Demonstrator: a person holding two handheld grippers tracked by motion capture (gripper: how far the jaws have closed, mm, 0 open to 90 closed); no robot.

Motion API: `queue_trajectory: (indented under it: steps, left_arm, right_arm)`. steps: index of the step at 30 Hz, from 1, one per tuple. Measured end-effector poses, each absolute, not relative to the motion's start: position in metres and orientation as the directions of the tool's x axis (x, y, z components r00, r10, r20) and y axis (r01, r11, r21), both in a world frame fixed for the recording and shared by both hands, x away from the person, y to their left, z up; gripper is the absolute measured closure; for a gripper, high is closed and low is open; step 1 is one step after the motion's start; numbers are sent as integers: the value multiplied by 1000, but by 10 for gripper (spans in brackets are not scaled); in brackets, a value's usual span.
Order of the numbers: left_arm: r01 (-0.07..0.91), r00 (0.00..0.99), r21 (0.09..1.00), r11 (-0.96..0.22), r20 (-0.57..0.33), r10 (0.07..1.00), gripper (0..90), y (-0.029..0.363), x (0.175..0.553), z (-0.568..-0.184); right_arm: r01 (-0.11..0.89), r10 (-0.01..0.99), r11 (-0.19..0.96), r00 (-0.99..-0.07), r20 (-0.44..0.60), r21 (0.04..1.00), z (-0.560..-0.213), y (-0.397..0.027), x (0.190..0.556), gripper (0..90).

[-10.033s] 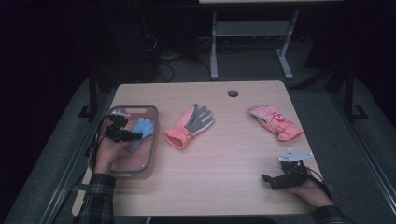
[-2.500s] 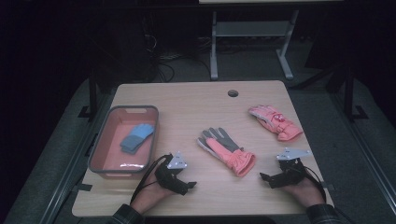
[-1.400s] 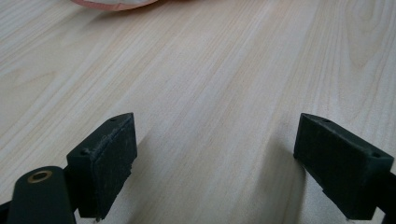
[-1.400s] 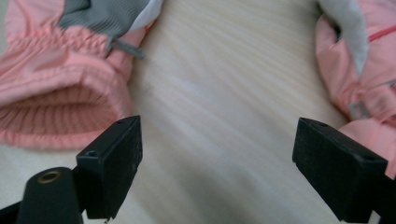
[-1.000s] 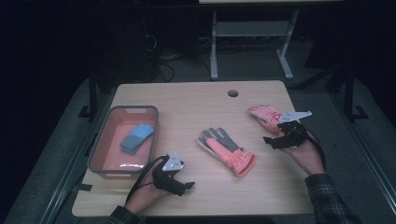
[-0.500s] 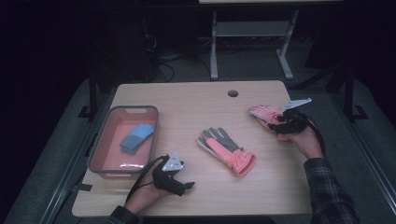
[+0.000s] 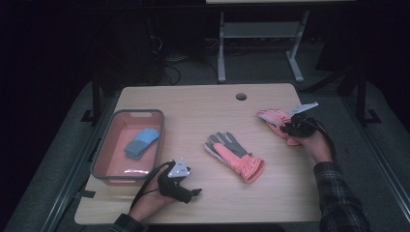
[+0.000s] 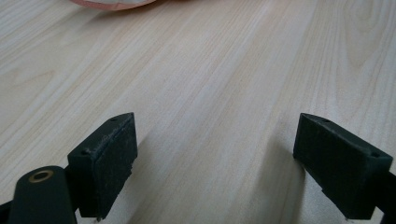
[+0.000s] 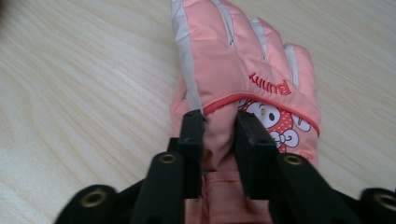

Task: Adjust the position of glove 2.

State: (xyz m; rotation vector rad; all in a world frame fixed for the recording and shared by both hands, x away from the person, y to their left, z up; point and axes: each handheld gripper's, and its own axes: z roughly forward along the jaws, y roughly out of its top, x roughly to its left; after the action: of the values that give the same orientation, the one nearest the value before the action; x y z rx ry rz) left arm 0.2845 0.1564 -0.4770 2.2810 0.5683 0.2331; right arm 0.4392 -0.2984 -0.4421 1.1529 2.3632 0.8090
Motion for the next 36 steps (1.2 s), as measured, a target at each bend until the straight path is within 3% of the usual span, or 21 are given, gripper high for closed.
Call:
queue_trajectory:
  steps: [4,17,36]
  left_arm:
    - [330,884,718,-613,-7,468,128,156,284,-477]
    - [326,885,719,-613,-3,466,132,157,284,-477]
    - [323,886,717,-617,0,463,132,157,284,-477]
  right_arm:
    - [582,809,485,-583,-80,653,-439,-300,437,818]
    - [541,787,457,-616,-37,707,-401,-295,419,831]
    - [406,657,534,-751,-62,742,-357,-225,373,832]
